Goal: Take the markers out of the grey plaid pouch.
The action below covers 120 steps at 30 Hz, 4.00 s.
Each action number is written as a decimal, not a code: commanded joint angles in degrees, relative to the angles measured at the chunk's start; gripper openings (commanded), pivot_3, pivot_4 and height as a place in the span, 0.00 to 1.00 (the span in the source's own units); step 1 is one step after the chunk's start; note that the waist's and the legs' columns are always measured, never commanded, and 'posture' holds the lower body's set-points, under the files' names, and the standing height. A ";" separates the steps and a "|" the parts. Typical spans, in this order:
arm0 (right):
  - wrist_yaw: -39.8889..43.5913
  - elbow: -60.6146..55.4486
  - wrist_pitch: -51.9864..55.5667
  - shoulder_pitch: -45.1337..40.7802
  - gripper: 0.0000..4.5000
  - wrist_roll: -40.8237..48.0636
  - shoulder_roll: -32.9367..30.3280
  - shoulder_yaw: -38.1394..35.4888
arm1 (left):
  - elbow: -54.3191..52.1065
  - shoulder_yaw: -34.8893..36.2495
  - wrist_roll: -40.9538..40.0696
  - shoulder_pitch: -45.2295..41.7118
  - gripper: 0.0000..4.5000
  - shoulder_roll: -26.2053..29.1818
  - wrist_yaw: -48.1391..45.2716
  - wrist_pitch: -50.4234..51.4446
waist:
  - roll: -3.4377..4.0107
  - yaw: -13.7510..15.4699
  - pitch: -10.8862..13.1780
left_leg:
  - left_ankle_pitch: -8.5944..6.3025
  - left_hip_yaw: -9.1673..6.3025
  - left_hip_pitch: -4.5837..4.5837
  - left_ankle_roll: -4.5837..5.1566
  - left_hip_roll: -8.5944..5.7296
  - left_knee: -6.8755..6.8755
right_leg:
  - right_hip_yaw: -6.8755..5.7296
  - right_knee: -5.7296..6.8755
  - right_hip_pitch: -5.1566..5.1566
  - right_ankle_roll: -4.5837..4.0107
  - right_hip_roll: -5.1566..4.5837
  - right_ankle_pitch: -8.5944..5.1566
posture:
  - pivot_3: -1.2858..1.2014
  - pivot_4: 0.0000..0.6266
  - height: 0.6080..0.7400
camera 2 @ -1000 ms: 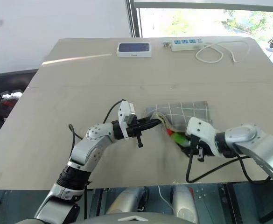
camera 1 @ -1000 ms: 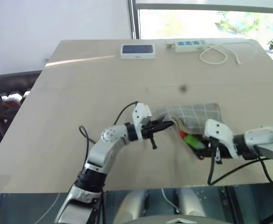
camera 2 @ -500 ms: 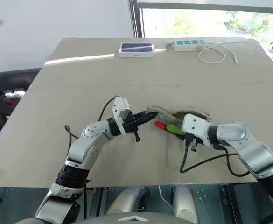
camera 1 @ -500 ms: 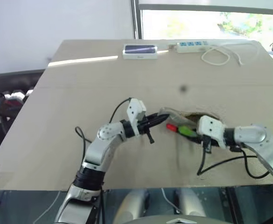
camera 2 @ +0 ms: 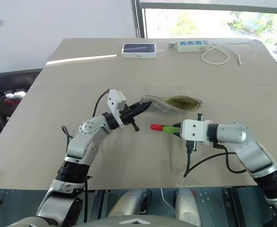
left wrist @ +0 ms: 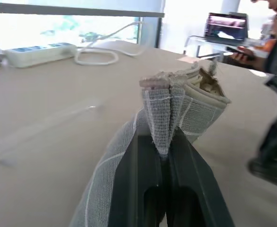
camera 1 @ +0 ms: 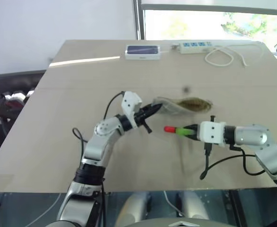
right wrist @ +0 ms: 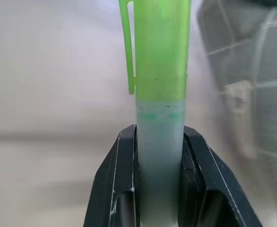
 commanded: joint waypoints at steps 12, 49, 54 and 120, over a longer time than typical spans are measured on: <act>-15.06 2.41 31.87 -3.04 0.09 16.88 13.58 -21.07 | 0.55 1.66 1.98 0.41 0.00 0.99 0.60 -3.87 | 0.01 0.02 0.00 | 0.00 -0.02 -0.01 0.00 0.02 -0.01 | 0.07 0.05 -0.03 -0.02 0.01 0.01 | 0.52 0.24 0.98; -15.24 -0.56 28.79 -9.14 0.09 -3.87 -8.32 -0.62 | -5.59 -2.55 3.63 4.19 0.00 2.71 -2.88 -5.97 | 0.06 -0.80 -0.02 | 0.00 0.10 -0.06 0.01 0.00 -0.04 | 0.09 0.07 -0.12 -0.01 -0.02 0.01 | 0.52 0.24 0.98; -13.02 0.75 24.35 -10.93 0.09 -12.09 -9.72 2.39 | -6.29 -4.24 4.79 4.12 0.00 2.92 -3.90 -7.12 | 0.06 -0.74 -0.01 | 0.00 0.09 -0.08 0.01 0.00 -0.05 | 0.08 0.03 -0.13 -0.01 -0.02 0.01 | 0.52 0.24 0.98; -1.47 16.99 25.05 -13.51 0.98 -8.04 10.31 -7.29 | -2.41 0.18 7.11 2.67 0.00 1.34 2.42 -11.07 | -0.05 -1.45 -0.09 | 0.00 0.08 0.13 0.00 0.04 -0.01 | 0.12 0.06 0.04 -0.02 0.06 0.02 | 0.52 0.24 0.98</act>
